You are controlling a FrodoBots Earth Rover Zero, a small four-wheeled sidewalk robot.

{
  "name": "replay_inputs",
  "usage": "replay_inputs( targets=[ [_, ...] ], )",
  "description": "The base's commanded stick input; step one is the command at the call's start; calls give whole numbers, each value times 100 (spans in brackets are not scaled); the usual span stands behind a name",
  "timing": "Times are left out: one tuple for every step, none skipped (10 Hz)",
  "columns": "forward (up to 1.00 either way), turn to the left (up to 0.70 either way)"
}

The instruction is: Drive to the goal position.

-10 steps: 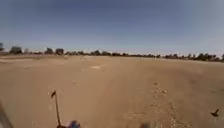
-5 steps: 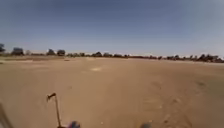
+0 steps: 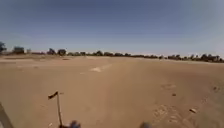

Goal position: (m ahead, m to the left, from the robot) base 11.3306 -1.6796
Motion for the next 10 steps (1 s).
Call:
replay_inputs(
  targets=[
    [70,0],
    [70,0],
    [70,0],
    [70,0],
    [70,0],
    [70,0],
    [70,0],
    [70,0],
    [70,0],
    [70,0]
  ],
)
